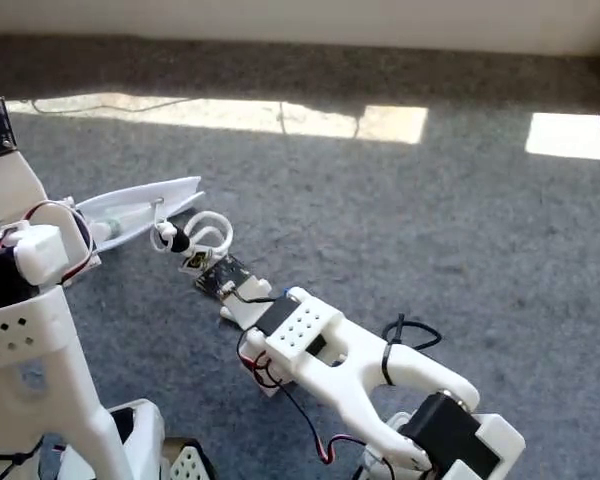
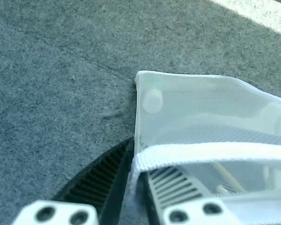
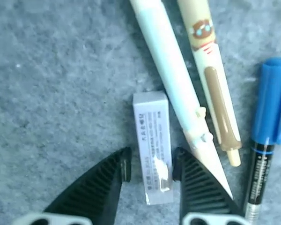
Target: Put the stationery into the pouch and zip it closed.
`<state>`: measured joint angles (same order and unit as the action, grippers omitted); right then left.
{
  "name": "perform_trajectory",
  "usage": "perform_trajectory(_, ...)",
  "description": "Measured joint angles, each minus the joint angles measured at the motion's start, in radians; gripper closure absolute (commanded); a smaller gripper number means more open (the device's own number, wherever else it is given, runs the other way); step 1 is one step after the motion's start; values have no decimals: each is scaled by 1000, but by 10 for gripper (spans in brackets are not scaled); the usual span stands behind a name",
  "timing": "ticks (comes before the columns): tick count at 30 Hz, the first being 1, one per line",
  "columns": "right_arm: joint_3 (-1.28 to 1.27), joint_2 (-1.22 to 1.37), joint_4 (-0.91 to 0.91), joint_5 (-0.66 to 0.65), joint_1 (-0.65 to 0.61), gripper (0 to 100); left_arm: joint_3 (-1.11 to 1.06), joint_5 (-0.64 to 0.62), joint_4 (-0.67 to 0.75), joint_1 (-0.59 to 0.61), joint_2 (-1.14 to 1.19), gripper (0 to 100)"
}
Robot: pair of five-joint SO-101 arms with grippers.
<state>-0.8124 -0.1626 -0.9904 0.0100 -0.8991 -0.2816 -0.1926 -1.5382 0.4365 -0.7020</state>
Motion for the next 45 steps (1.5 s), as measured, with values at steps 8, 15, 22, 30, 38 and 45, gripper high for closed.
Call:
perform_trajectory(8,0,2,3,0,5,909,0,0,0,0,0,994)
perform_trajectory(15,0,6,69,0,5,907,0,0,0,0,0,994)
perform_trajectory(22,0,6,77,0,5,906,0,0,0,0,0,994)
perform_trajectory(30,23,9,106,66,5,906,0,0,0,0,0,994)
perform_trajectory(38,77,9,127,114,-2,813,0,0,0,0,0,994)
perform_trajectory(45,77,21,133,114,-3,815,0,0,0,0,0,994)
